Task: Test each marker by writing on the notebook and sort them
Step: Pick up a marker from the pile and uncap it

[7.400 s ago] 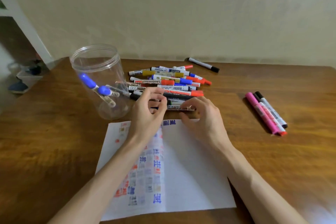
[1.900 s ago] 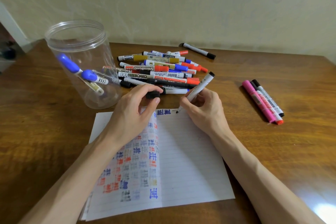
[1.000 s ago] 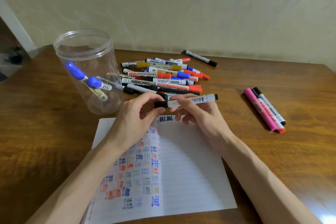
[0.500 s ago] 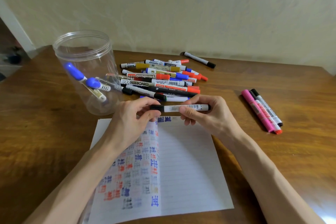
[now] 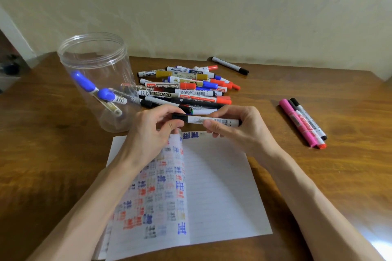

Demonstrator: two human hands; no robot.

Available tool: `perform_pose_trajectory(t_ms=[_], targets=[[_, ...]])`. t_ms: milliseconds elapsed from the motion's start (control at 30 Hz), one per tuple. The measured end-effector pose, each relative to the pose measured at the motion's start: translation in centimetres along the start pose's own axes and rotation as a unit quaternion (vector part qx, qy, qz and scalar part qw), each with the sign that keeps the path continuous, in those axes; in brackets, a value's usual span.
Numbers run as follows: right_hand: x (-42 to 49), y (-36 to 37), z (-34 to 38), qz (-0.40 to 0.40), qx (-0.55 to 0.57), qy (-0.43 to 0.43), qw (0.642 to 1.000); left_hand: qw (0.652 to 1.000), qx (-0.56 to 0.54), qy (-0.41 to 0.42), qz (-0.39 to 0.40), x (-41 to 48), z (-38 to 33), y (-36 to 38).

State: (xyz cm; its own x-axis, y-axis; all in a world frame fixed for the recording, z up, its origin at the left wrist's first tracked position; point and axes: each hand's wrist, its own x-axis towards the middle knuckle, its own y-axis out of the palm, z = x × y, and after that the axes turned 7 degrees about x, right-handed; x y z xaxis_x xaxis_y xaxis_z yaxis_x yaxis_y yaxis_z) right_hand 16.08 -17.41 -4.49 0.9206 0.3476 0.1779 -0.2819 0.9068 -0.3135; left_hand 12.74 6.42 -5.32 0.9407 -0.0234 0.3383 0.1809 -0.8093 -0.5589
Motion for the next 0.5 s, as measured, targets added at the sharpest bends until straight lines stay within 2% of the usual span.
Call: perform_pose_trajectory(t_ms=[167, 267, 367, 500], targets=[[0.2, -0.6, 0.0, 0.007, -0.152, -0.017, 0.988, 1.000, 0.004, 0.012, 0.003, 0.6, -0.5, 0.3], [0.1, -1.3, 0.6, 0.008, -0.208, -0.022, 0.978, 0.999, -0.025, -0.033, 0.029, 0.7, -0.7, 0.0], [0.1, -2.7, 0.7, -0.030, -0.239, -0.012, 0.970, 0.990, 0.098, -0.055, 0.081, 0.7, -1.1, -0.7], [-0.1, -3.9, 0.1, -0.111, -0.268, 0.025, 0.957, 0.944, 0.278, -0.048, 0.173, 0.8, -2.6, -1.1]])
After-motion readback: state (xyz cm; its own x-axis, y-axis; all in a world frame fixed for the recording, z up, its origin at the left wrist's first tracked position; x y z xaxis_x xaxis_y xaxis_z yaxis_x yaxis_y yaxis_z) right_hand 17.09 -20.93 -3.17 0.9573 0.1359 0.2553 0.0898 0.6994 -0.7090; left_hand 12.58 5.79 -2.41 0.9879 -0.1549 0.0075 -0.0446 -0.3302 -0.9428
